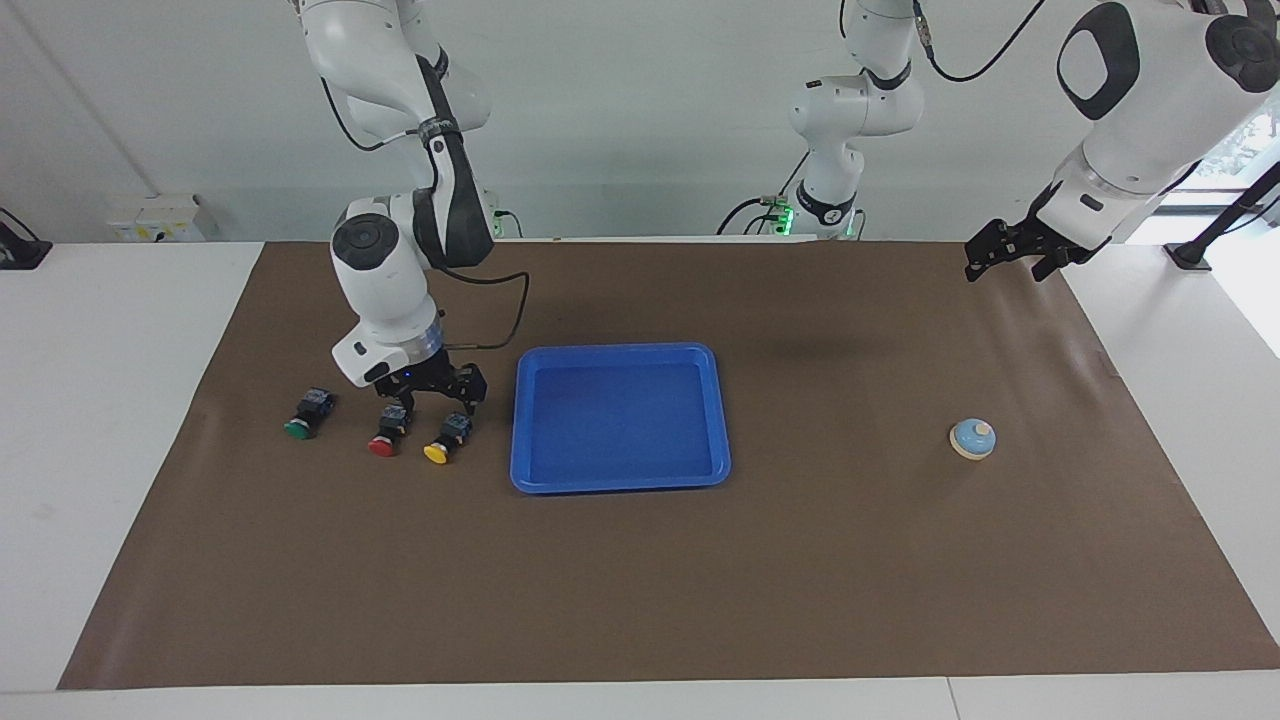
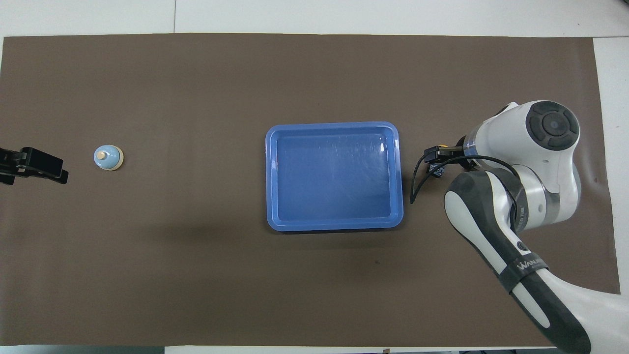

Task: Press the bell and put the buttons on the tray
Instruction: 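Reach the right gripper to the yellow button and grasp it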

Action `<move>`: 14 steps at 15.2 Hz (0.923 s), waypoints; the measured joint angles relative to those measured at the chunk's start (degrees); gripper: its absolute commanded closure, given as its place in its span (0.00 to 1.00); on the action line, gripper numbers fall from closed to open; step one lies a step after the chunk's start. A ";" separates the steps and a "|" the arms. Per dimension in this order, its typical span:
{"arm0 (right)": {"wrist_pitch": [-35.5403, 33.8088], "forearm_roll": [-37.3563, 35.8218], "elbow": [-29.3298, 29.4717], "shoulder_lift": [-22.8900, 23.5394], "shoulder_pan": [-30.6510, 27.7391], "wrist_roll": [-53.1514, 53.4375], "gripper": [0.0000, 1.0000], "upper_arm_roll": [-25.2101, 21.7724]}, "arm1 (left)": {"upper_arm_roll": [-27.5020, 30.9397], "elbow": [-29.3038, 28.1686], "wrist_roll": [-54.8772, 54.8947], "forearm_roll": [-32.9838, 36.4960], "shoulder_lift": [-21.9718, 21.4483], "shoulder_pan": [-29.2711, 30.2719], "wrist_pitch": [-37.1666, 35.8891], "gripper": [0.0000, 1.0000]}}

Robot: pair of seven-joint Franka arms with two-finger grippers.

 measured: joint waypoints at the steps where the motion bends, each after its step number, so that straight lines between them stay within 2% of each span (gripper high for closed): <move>1: 0.55 -0.20 -0.08 0.85 0.00 0.72 0.00 0.00 | 0.00 0.00 0.00 0.00 -0.01 0.00 0.06 0.00; 6: 4.42 -1.24 -0.34 4.87 0.00 3.71 0.00 -0.03 | -0.11 1.01 0.00 -0.16 -0.07 -0.19 -0.08 0.00; 7: 5.15 -1.41 -0.38 5.73 0.00 4.29 0.03 -0.03 | -0.11 1.01 0.00 -0.16 -0.08 -0.43 -0.09 0.00; 8: 5.46 -1.43 -0.39 6.30 0.00 4.43 0.34 -0.03 | -0.11 1.02 -0.01 -0.16 -0.08 -0.69 -0.09 0.00; 9: 5.50 -1.44 -0.38 6.60 0.00 4.51 0.71 -0.04 | -0.14 1.01 -0.16 -0.16 -0.08 -0.84 -0.09 0.00; 10: 5.50 -1.44 -0.38 6.67 0.00 4.53 1.00 -0.04 | -0.14 1.02 -0.59 -0.16 -0.08 -0.93 -0.09 0.00; 14: 5.25 -1.45 -0.21 6.61 0.15 4.54 1.00 0.01 | -0.15 0.97 -1.59 -0.17 -0.08 -1.38 -0.09 0.00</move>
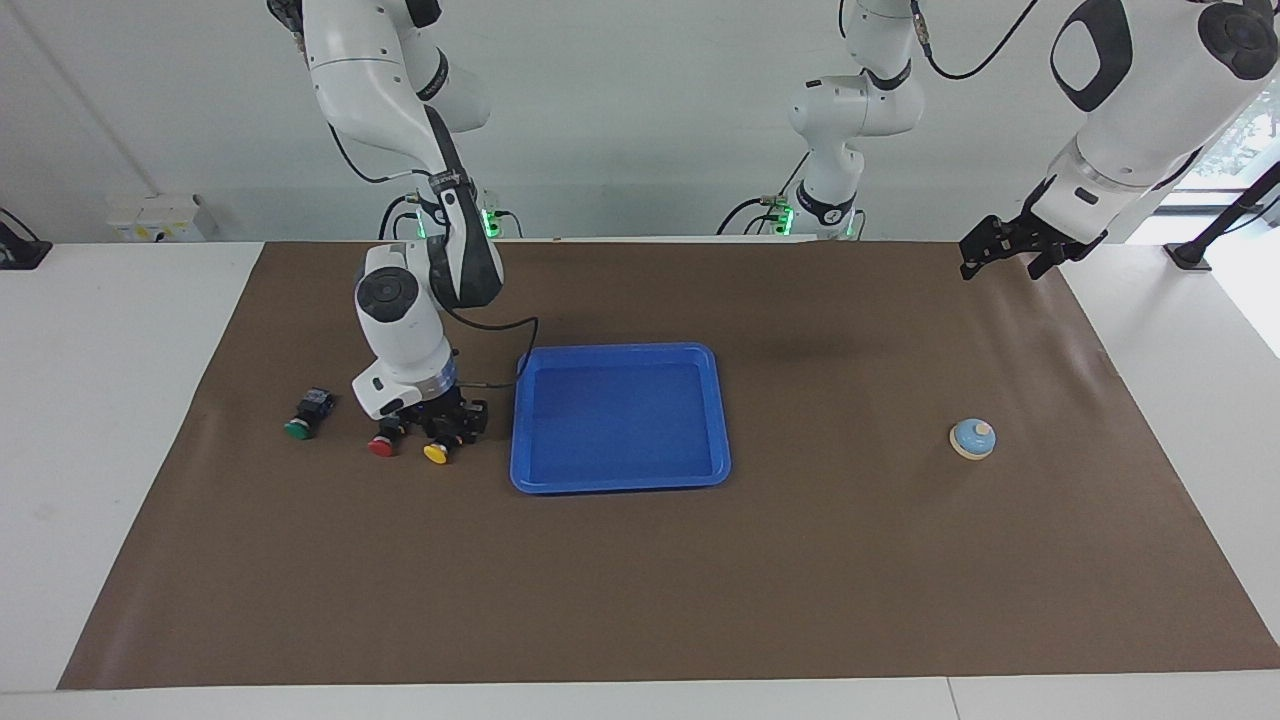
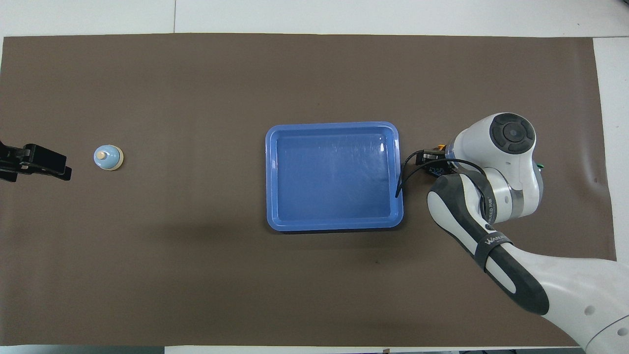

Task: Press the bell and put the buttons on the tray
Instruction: 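Reach the right gripper to the yellow button and grasp it, then carry the yellow button into the blue tray and release it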

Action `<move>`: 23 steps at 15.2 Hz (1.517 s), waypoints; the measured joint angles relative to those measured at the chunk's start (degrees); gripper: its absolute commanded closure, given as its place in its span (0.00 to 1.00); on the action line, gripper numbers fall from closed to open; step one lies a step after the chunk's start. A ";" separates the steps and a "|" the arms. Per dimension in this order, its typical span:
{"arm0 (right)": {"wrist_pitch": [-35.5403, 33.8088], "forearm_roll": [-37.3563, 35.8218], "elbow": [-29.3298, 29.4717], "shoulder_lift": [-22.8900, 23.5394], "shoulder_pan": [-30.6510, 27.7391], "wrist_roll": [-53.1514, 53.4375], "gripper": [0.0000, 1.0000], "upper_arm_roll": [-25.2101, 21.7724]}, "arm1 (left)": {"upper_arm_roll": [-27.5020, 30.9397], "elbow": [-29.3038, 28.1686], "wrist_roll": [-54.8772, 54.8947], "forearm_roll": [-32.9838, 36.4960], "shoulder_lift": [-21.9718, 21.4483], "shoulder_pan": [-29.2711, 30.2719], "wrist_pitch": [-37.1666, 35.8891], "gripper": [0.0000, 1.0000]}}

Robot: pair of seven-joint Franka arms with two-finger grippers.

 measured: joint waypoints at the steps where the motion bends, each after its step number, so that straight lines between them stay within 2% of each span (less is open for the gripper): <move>1: -0.50 -0.01 0.24 -0.11 0.31 0.00 1.00 0.02 | -0.05 0.00 -0.01 -0.01 0.00 -0.17 0.00 0.00; 4: -3.61 -0.03 2.17 -0.31 1.83 0.01 1.00 0.02 | -0.08 0.00 -0.13 -0.01 0.00 -0.61 0.00 0.00; 8: -14.60 -0.01 10.72 -0.68 7.58 0.08 1.00 0.14 | 0.03 0.00 -0.40 -0.01 -0.01 -0.68 0.00 0.00; 10: -17.79 0.00 13.82 -0.71 11.56 0.74 1.00 0.24 | 0.23 0.00 -0.48 -0.01 -0.01 -0.68 0.00 0.00; 14: -17.53 0.00 13.33 -0.27 16.00 1.15 1.00 0.34 | 0.50 0.00 -0.58 -0.01 -0.07 -0.67 0.00 0.00; 21: -10.43 0.00 7.39 0.72 16.02 -0.39 1.00 0.24 | 0.51 0.00 -0.64 -0.01 -0.10 -0.67 0.00 0.00; 22: -9.86 0.00 7.03 0.72 16.04 -0.39 0.96 0.25 | 0.51 0.00 -0.64 -0.01 -0.10 -0.67 0.00 0.00; 23: -9.50 0.00 6.66 0.73 16.05 -0.39 0.63 0.26 | 0.51 0.00 -0.64 -0.01 -0.10 -0.67 0.00 0.00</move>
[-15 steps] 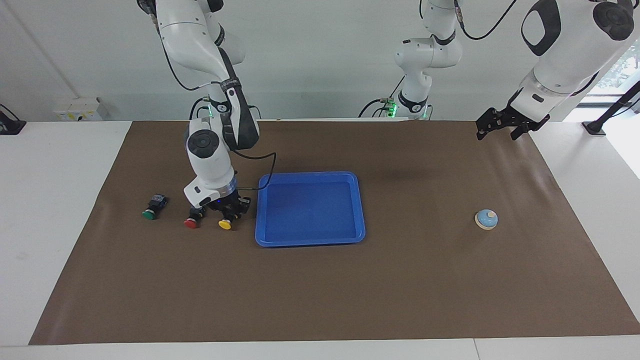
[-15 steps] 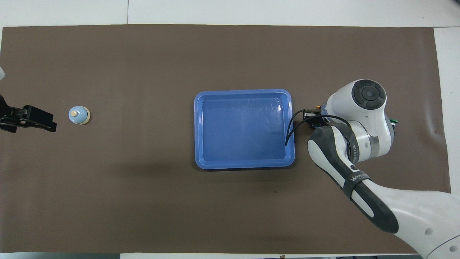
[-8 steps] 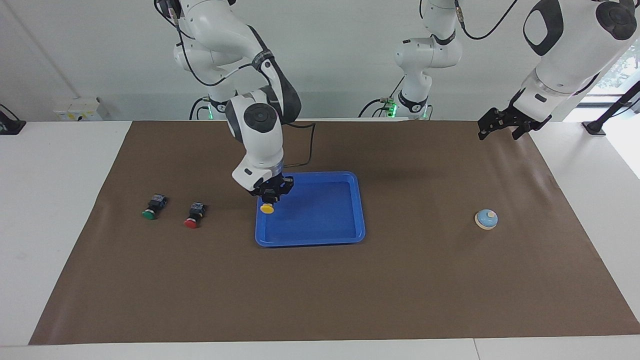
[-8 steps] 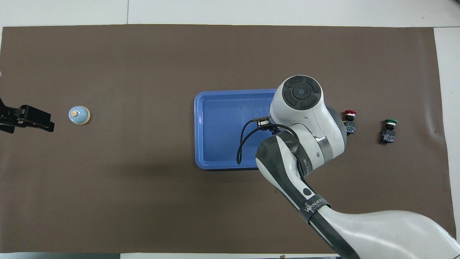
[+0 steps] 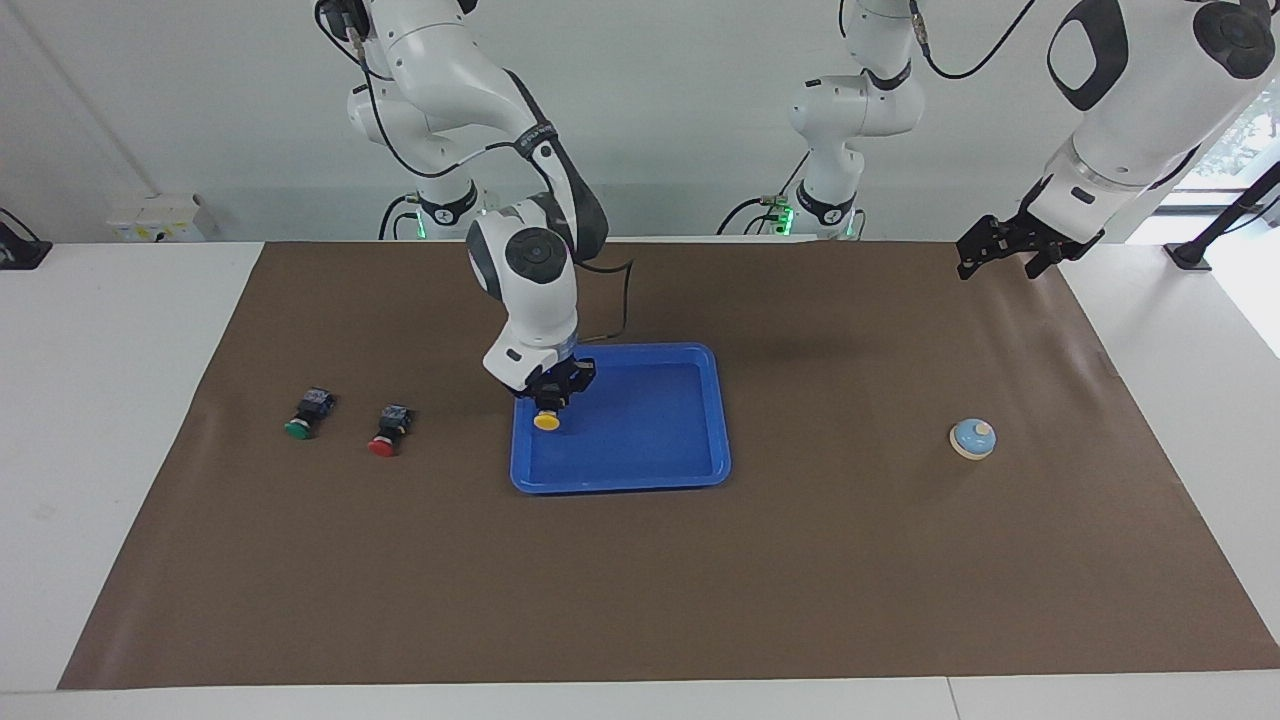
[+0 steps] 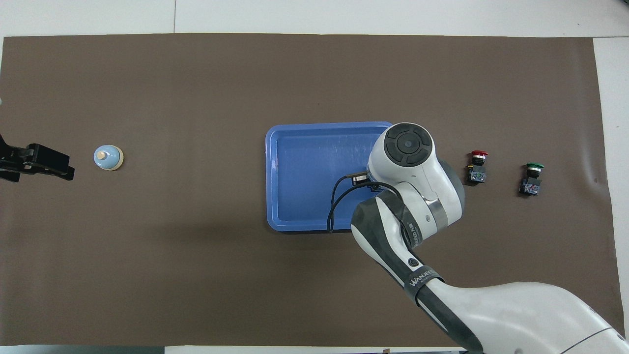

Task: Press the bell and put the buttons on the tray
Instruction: 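Carry the yellow button into the blue tray and release it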

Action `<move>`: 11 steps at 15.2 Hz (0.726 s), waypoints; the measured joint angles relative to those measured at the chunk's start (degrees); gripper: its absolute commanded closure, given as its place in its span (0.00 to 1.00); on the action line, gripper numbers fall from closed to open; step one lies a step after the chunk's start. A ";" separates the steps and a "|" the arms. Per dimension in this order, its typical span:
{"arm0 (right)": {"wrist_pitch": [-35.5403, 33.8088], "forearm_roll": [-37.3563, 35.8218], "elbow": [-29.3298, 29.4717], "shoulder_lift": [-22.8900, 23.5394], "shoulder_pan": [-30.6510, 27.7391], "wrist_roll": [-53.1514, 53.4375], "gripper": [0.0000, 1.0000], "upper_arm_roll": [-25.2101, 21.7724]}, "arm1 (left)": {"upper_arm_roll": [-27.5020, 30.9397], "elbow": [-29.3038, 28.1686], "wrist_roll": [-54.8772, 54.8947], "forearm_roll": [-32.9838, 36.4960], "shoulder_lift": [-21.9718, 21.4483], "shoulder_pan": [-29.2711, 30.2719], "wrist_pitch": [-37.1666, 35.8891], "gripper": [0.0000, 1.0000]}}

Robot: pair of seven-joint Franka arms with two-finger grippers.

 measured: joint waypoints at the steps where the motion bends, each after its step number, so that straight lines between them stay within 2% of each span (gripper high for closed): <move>1: 0.14 0.00 -0.25 0.00 0.00 0.00 0.26 0.00 | 0.00 0.00 0.00 0.00 0.00 0.00 0.00 0.00; 2: 0.14 0.00 -0.39 0.00 0.00 0.00 0.00 0.00 | 0.00 0.00 0.00 0.00 0.00 0.00 0.00 0.00; 8: -0.73 0.12 0.13 -0.55 -0.21 0.36 0.00 -0.10 | 0.00 0.00 -0.01 0.00 0.00 0.00 0.00 0.00; 11: -6.05 0.17 3.20 -2.68 -2.39 0.44 0.00 -0.47 | 0.00 0.00 -0.02 0.00 0.00 0.00 0.00 0.00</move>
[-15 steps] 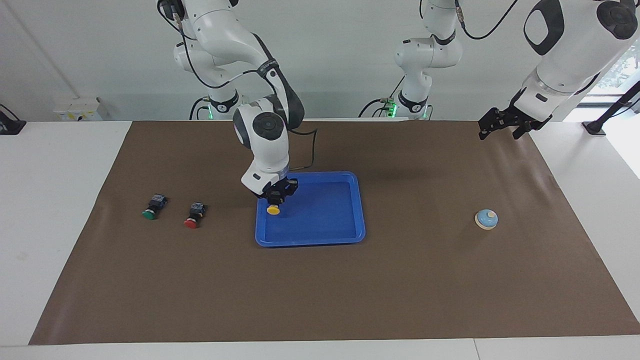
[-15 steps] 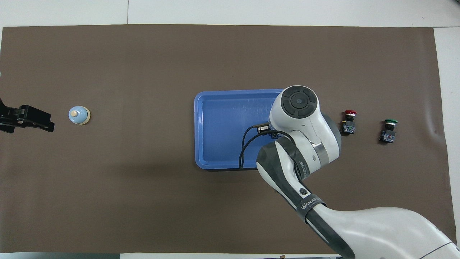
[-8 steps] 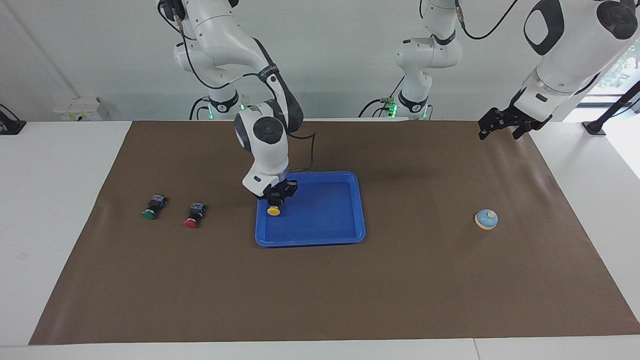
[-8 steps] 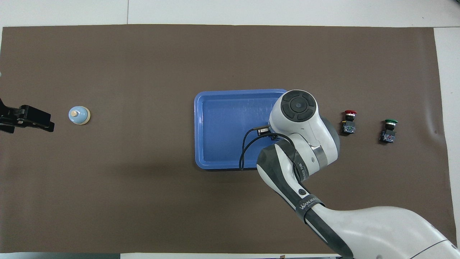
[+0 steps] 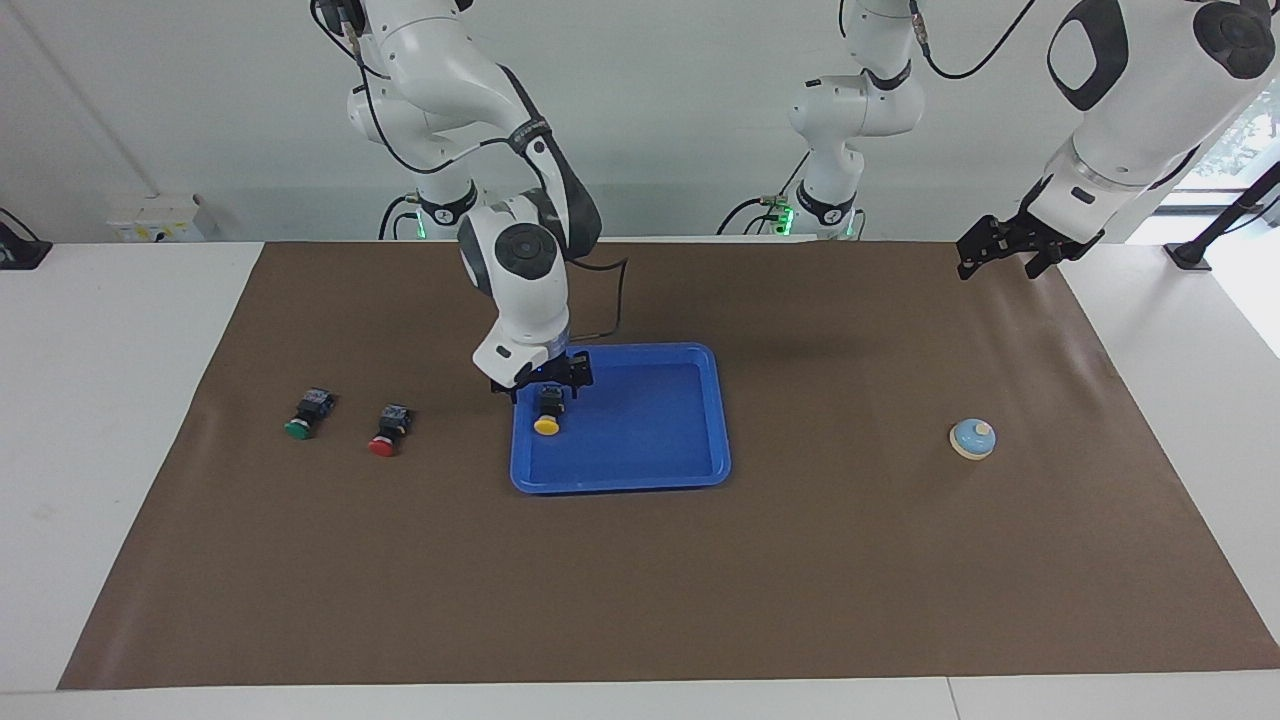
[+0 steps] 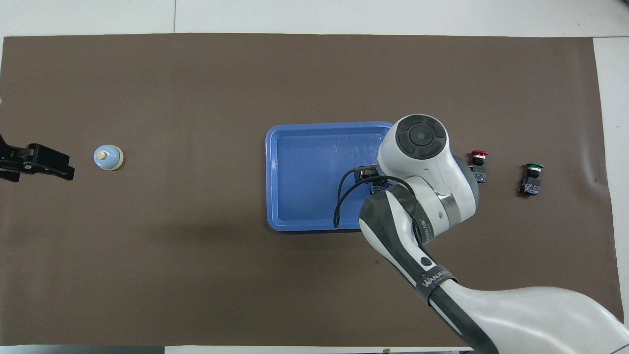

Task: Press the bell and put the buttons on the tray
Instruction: 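Carry the yellow button into the blue tray and release it, then move the right gripper to the red button and grasp it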

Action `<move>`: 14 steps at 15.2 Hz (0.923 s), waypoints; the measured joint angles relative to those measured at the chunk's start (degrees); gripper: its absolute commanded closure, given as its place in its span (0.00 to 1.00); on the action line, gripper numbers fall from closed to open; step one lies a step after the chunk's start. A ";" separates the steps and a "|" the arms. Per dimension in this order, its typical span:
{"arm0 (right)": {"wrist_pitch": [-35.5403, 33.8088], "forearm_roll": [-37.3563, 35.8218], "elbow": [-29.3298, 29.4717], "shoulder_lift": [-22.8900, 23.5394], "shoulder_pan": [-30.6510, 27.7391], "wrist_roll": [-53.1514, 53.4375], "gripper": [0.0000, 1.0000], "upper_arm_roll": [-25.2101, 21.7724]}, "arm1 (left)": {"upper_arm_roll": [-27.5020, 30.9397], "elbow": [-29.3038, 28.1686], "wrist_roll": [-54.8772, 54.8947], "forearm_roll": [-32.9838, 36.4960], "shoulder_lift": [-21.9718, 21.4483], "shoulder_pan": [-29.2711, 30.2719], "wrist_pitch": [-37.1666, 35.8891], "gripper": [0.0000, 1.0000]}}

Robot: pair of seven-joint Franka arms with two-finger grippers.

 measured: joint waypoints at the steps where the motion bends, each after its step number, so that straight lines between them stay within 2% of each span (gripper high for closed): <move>1: -1.80 0.05 1.14 -0.91 -1.76 -0.05 0.00 -0.04 | 0.00 0.00 0.00 0.00 0.00 0.00 0.00 0.00; 6: -4.67 0.11 2.20 -3.88 -13.12 -5.96 0.00 -0.47 | 0.00 0.00 -0.01 0.00 0.00 0.00 0.00 0.00; 9: -3.46 0.10 -0.43 -3.94 -19.28 -10.83 0.00 -0.65 | 0.00 0.00 -0.01 0.00 0.00 0.00 0.00 0.00; 14: 15.16 0.09 -12.85 -4.72 -24.66 -17.61 0.00 -0.68 | 0.00 0.00 -0.01 0.00 0.00 0.00 0.00 0.00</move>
